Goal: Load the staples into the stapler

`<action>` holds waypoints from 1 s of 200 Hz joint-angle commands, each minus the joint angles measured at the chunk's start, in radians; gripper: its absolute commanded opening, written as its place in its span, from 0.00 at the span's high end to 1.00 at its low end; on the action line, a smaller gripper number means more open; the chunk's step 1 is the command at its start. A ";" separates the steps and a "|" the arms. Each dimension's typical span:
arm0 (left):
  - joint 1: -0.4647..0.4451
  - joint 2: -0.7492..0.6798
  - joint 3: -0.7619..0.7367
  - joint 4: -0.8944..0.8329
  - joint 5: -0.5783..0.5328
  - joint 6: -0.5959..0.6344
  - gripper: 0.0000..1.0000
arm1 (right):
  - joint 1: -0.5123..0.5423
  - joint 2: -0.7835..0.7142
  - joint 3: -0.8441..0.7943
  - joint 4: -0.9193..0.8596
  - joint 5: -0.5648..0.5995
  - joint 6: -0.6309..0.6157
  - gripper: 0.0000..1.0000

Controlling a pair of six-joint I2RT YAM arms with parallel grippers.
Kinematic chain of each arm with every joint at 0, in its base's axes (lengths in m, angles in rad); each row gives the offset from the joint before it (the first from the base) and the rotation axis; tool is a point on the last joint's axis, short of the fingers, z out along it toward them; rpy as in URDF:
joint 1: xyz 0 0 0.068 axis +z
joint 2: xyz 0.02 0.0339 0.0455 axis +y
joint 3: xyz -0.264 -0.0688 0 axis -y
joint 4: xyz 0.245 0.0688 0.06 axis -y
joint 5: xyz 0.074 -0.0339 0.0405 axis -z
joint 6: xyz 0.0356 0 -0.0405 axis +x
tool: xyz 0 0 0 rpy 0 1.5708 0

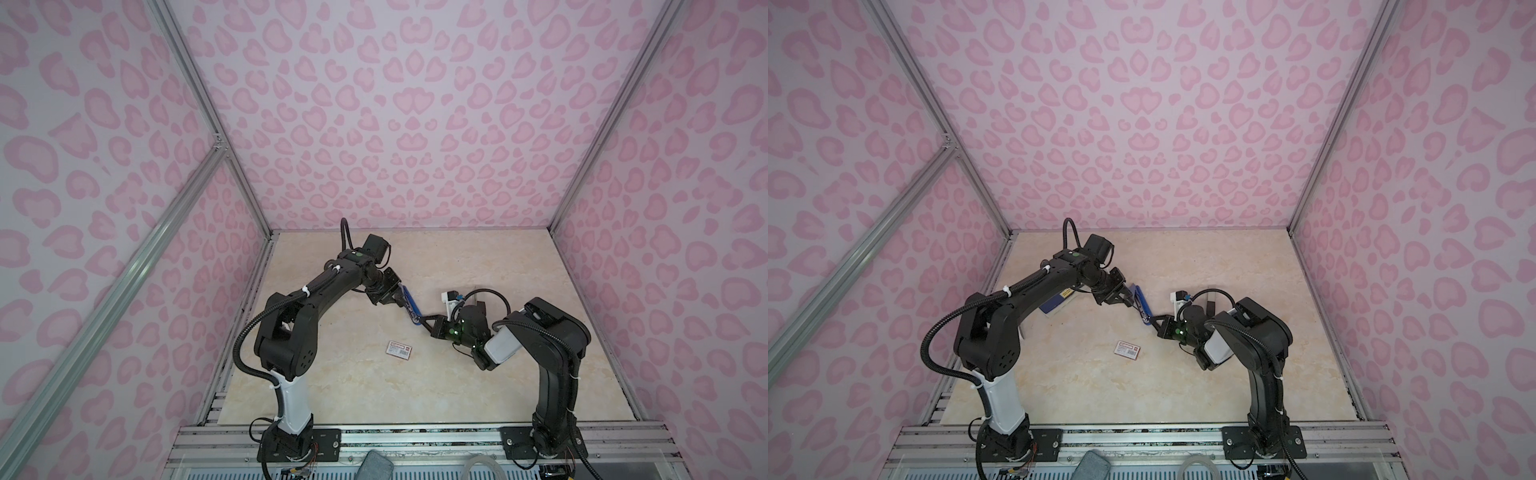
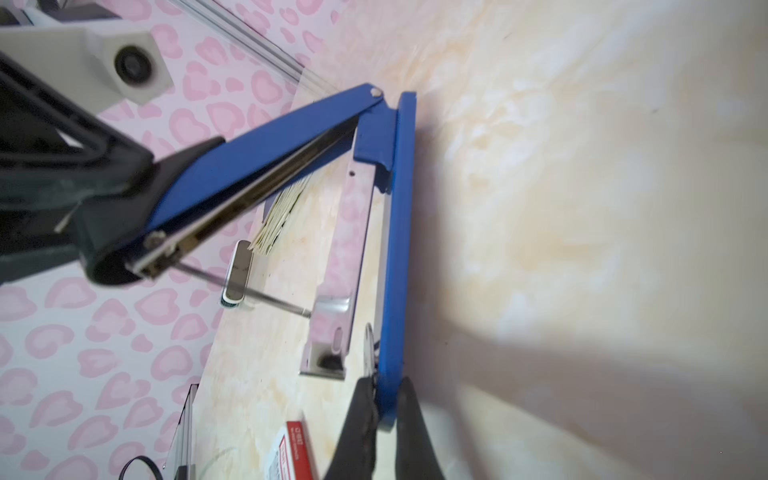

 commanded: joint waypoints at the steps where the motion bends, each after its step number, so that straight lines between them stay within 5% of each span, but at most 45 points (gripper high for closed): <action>1: 0.026 -0.001 0.018 0.131 -0.023 -0.013 0.96 | 0.007 0.008 -0.027 -0.120 -0.067 -0.046 1.00; 114: 0.155 0.150 0.185 0.102 0.109 0.048 0.96 | 0.006 -0.037 -0.085 -0.149 -0.096 -0.061 1.00; 154: 0.110 0.003 -0.012 0.135 0.030 0.097 0.52 | -0.005 -0.047 -0.064 -0.158 -0.085 -0.035 1.00; 200: -0.051 -0.133 -0.268 0.131 -0.120 0.164 0.36 | -0.007 -0.036 -0.023 -0.167 -0.077 -0.009 1.00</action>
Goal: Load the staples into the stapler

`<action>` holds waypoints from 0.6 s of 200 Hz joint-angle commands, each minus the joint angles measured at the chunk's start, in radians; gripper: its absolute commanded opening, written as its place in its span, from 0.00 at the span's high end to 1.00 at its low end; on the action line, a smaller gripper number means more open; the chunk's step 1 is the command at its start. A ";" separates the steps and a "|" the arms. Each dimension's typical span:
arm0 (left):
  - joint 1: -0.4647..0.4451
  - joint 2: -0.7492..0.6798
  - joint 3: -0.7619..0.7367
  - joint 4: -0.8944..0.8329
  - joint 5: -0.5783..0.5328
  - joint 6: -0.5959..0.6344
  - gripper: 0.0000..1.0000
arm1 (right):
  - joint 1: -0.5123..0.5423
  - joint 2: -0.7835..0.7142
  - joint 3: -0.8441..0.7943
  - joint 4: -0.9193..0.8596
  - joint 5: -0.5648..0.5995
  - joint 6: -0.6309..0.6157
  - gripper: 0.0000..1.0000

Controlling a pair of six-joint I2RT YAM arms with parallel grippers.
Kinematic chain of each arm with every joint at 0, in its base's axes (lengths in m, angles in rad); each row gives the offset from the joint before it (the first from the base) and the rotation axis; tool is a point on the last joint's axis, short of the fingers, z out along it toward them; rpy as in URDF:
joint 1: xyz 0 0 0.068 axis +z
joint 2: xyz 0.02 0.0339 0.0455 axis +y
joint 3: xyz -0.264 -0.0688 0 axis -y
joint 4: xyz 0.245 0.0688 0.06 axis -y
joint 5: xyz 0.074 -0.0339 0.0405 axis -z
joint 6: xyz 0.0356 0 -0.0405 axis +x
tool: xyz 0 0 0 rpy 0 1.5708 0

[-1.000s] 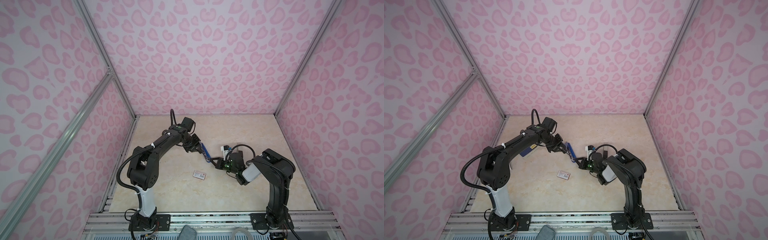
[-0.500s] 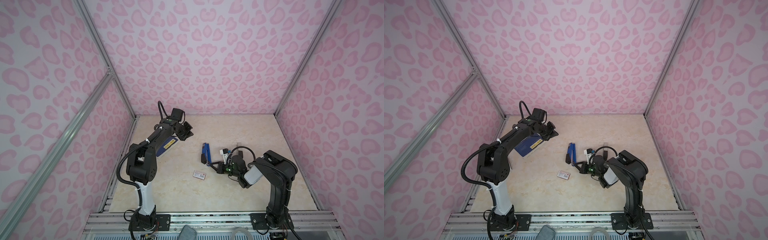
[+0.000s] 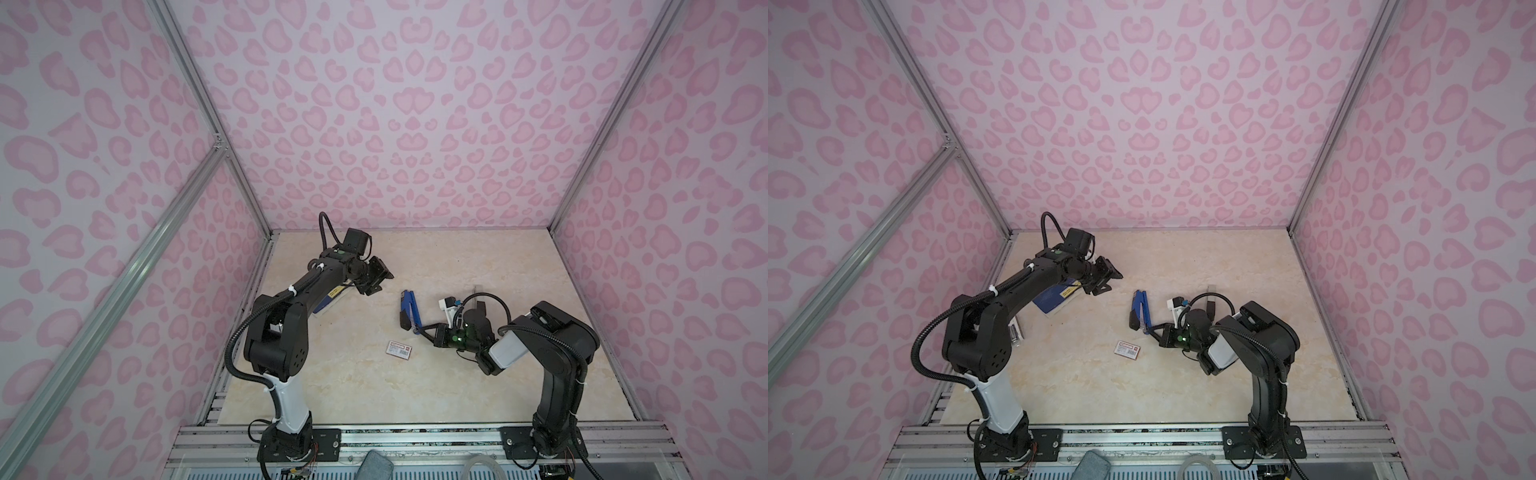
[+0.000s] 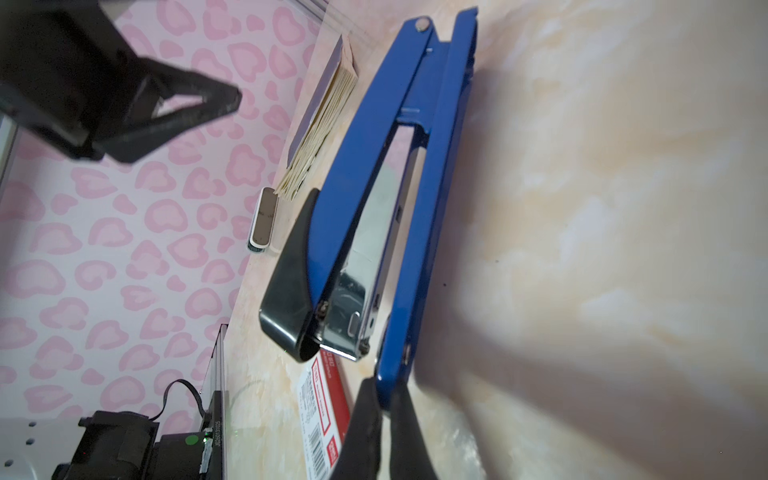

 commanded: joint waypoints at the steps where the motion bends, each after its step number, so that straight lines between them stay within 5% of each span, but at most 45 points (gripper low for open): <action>1: -0.066 -0.037 -0.092 -0.004 -0.107 0.044 0.36 | 0.001 0.013 0.009 -0.122 0.041 0.008 1.00; 72: -0.161 0.010 -0.159 0.085 -0.105 0.009 0.33 | 0.023 0.023 0.018 -0.119 0.054 0.006 1.00; 120: -0.162 0.044 -0.157 0.182 -0.059 0.012 0.42 | 0.025 0.041 0.013 -0.094 0.054 0.013 1.00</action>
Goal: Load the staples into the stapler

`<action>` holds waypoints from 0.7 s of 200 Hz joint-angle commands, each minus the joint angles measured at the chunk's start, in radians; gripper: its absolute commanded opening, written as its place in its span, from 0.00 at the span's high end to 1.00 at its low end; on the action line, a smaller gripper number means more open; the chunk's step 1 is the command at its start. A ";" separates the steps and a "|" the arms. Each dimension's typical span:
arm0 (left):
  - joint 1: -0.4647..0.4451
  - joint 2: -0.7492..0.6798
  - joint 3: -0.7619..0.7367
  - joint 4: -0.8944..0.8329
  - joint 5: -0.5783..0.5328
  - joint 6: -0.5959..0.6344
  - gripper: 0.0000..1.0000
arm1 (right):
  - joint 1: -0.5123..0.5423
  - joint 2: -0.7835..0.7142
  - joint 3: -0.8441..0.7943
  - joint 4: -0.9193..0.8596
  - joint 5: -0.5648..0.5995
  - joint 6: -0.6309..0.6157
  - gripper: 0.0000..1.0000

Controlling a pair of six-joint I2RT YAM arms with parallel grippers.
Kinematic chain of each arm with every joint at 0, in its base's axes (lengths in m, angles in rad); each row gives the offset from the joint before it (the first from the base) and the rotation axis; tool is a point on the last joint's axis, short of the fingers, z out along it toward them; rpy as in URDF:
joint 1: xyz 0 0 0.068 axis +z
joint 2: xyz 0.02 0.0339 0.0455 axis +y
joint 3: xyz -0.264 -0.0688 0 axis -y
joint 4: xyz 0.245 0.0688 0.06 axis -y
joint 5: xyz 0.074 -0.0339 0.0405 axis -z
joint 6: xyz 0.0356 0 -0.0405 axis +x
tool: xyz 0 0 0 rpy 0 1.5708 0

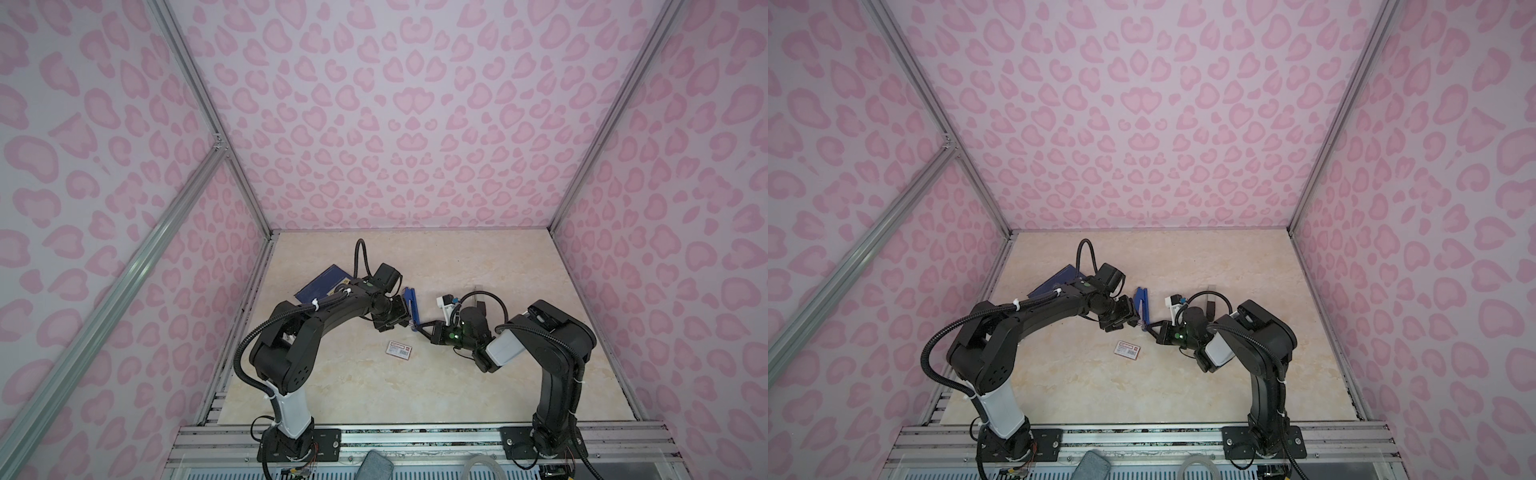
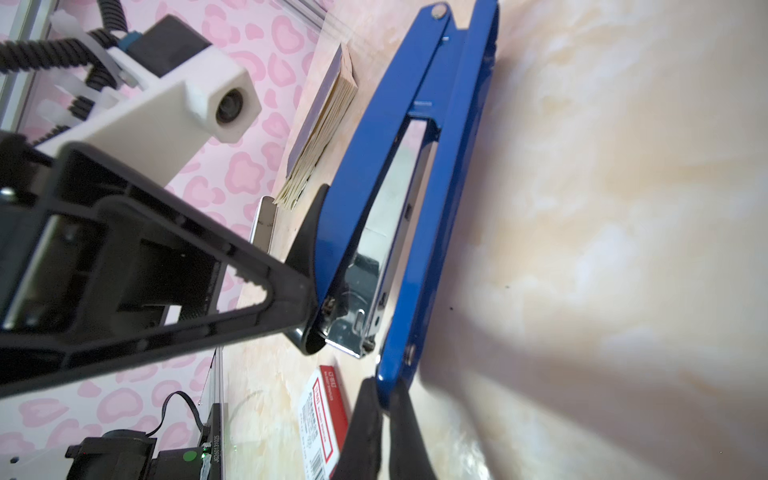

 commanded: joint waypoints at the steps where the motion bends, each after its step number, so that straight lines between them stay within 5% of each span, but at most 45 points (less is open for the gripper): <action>1: 0.001 0.015 0.003 0.074 0.024 -0.005 0.42 | 0.003 0.024 -0.007 -0.106 0.028 0.003 1.00; 65: 0.001 0.029 0.018 0.100 0.082 -0.027 0.96 | -0.008 0.030 -0.018 -0.100 0.039 0.005 1.00; 108: 0.001 0.026 0.014 0.101 0.127 -0.059 0.96 | -0.017 0.030 -0.023 -0.048 0.042 0.040 1.00; 140: -0.001 0.036 0.009 0.109 0.140 -0.078 0.96 | -0.016 0.038 0.008 -0.038 0.046 0.062 0.86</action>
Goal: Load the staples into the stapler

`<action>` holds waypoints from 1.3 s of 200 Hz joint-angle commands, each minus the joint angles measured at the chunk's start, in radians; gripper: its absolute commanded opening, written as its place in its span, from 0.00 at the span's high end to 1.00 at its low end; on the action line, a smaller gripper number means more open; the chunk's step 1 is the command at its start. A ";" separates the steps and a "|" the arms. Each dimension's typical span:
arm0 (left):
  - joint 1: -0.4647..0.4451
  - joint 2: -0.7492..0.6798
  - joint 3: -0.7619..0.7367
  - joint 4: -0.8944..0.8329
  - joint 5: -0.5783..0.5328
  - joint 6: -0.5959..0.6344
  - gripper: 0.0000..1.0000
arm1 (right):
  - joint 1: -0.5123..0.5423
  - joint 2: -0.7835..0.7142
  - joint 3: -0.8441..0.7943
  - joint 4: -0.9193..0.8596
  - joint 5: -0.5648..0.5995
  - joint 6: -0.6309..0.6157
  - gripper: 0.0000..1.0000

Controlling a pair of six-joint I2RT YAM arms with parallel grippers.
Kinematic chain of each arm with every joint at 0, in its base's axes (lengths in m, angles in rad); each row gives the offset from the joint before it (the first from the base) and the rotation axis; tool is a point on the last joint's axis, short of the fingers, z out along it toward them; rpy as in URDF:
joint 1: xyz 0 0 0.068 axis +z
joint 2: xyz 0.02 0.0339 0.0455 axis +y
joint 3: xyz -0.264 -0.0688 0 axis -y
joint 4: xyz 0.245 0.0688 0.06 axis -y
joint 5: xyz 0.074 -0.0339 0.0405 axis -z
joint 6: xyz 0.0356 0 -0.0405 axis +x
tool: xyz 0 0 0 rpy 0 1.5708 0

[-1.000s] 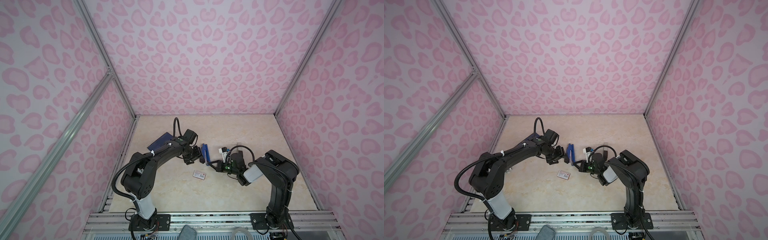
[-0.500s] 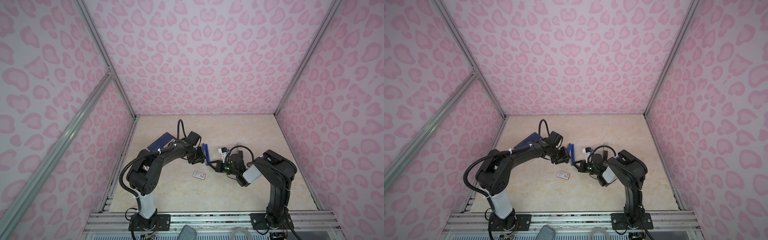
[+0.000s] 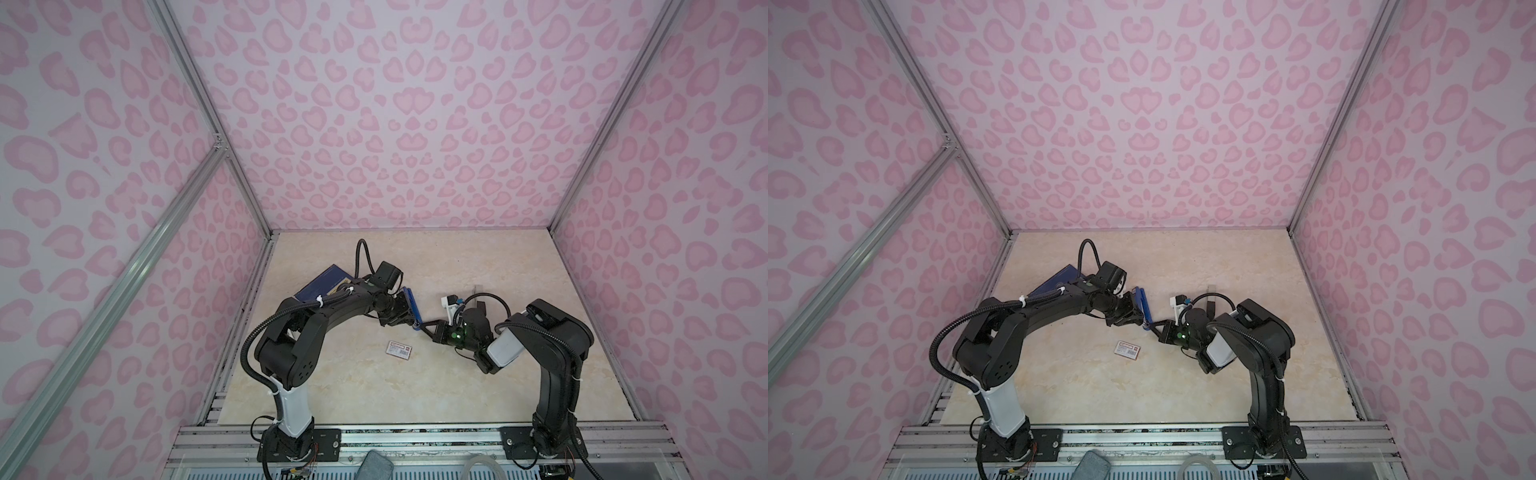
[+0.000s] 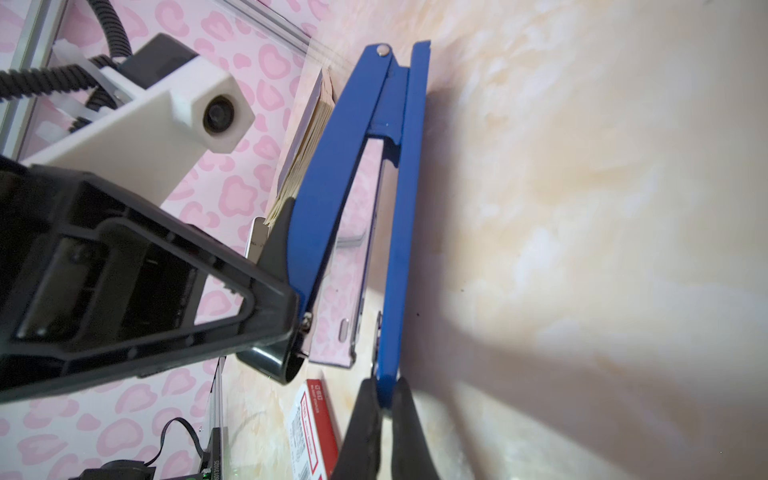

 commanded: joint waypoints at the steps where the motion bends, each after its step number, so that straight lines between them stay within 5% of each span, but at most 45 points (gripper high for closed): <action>1: -0.002 0.006 -0.001 0.033 0.039 -0.038 0.96 | 0.003 0.018 0.015 -0.075 0.019 0.007 0.86; 47: -0.004 -0.003 0.003 0.038 0.042 -0.049 0.96 | 0.004 0.019 0.030 -0.094 0.026 -0.002 0.77; 85: -0.002 -0.001 0.008 0.036 0.062 -0.062 0.96 | 0.002 0.034 0.041 -0.101 0.032 -0.010 1.00; 97: 0.004 -0.003 0.022 0.018 0.057 -0.057 0.96 | 0.002 0.039 0.041 -0.098 0.026 -0.011 1.00; 155: 0.137 -0.016 0.159 -0.078 0.071 -0.012 0.96 | -0.003 0.070 -0.026 -0.091 0.018 -0.025 1.00; 260: 0.306 0.121 0.403 -0.140 0.152 0.047 0.96 | -0.036 0.153 -0.163 0.173 -0.052 0.069 1.00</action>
